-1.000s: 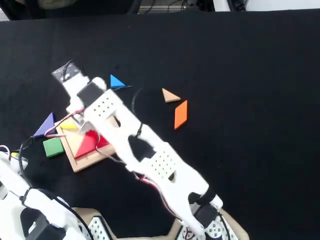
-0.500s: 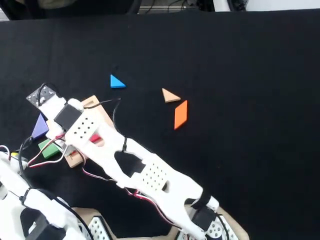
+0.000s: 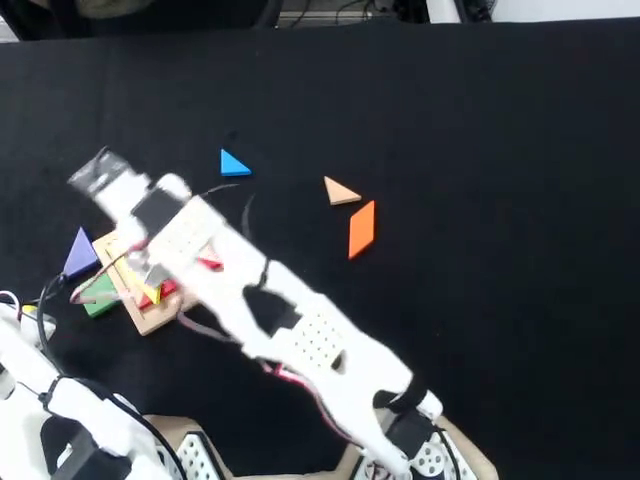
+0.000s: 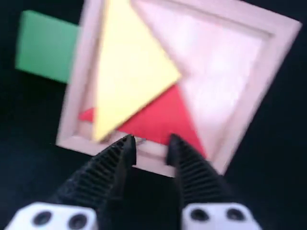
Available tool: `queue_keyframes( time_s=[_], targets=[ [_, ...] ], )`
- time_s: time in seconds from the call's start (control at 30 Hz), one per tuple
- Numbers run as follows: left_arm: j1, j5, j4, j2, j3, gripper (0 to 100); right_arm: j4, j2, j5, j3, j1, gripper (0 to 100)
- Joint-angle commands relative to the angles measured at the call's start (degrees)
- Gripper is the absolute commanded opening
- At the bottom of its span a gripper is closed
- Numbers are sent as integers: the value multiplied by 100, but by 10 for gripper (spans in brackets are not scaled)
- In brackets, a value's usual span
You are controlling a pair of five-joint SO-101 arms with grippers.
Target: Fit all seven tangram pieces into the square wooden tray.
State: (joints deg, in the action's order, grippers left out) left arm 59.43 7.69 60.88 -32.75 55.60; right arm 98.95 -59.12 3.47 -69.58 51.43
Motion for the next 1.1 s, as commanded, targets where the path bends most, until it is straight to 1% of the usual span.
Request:
queue_keyframes(
  time_s=[0.0,0.1,0.3,0.63,0.7,0.77,0.87,0.93,1.07],
  targets=[
    [57,-26,-53,-53,-31,202,-167,-48,-105,-330,-176,41],
    [57,-35,-53,-53,-31,202,-246,-259,-105,-365,-123,41],
    [57,-18,-53,-44,-22,202,-273,-374,-105,-549,264,41],
    [57,-35,-53,-9,-22,202,-835,-488,-105,-593,404,41],
    [57,-35,-53,-9,-22,202,-695,-479,-97,-637,378,41],
    [57,-35,-62,-9,-22,202,-281,-418,-97,-813,316,41],
    [57,-9,-264,0,66,202,114,-426,-97,-1042,220,41],
    [22,-9,-396,-26,171,202,97,-549,-97,-1042,141,41],
    [57,-9,-369,-44,189,202,-176,-910,-97,-1068,70,41]
  ],
)
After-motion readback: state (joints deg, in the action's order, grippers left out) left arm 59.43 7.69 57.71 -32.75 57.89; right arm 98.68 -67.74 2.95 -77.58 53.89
